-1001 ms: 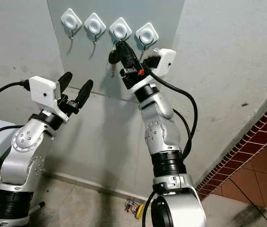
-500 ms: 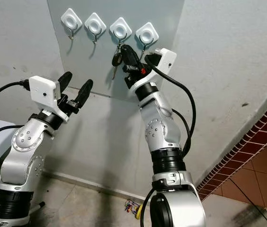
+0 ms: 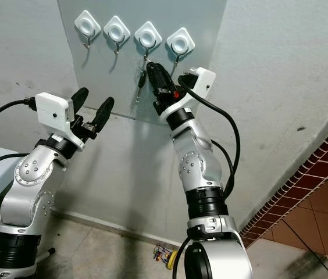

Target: Hang keys on a hook

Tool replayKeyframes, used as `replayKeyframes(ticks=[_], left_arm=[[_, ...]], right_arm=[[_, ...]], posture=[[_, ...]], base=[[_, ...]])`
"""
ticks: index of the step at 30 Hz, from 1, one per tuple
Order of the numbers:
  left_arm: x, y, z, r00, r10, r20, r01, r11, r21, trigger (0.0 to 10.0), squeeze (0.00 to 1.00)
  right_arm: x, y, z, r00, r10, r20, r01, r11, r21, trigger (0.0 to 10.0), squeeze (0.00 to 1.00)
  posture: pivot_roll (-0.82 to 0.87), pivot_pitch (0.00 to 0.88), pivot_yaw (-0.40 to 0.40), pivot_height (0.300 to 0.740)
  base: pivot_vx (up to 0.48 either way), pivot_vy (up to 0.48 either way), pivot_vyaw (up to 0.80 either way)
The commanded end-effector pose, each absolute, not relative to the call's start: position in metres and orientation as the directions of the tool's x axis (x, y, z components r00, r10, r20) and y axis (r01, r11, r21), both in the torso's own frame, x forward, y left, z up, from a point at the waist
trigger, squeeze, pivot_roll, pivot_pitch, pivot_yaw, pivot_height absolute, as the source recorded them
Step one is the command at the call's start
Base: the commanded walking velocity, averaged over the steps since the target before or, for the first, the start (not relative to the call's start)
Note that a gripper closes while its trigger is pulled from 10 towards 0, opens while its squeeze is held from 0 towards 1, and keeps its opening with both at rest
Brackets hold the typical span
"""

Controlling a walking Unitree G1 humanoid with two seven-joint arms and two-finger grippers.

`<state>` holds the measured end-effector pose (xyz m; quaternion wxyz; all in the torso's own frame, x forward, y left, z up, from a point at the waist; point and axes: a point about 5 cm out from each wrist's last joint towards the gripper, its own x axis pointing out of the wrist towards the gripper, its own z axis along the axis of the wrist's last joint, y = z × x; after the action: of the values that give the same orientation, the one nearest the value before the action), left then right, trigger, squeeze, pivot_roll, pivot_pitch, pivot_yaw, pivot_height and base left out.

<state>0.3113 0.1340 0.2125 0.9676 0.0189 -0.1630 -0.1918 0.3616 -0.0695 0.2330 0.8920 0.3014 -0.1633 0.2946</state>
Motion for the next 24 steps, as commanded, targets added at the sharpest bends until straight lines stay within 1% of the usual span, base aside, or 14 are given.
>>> replayKeyframes(ticks=[1,24], left_arm=[[0.311,0.134,0.22,0.867,-0.373,0.33,0.358,0.928,0.109,10.0,0.0],[0.31,0.129,0.218,0.863,-0.388,0.324,0.368,0.922,0.123,10.0,0.0]], right_arm=[[0.359,-0.072,0.237,0.76,0.423,0.494,-0.634,0.648,0.421,10.0,1.0],[0.346,-0.077,0.204,0.79,0.444,0.423,-0.605,0.677,0.418,10.0,1.0]], posture=[[-0.08,0.0,-0.057,0.724],[-0.08,0.0,-0.057,0.724]], base=[[0.0,0.0,0.0],[0.0,0.0,0.0]])
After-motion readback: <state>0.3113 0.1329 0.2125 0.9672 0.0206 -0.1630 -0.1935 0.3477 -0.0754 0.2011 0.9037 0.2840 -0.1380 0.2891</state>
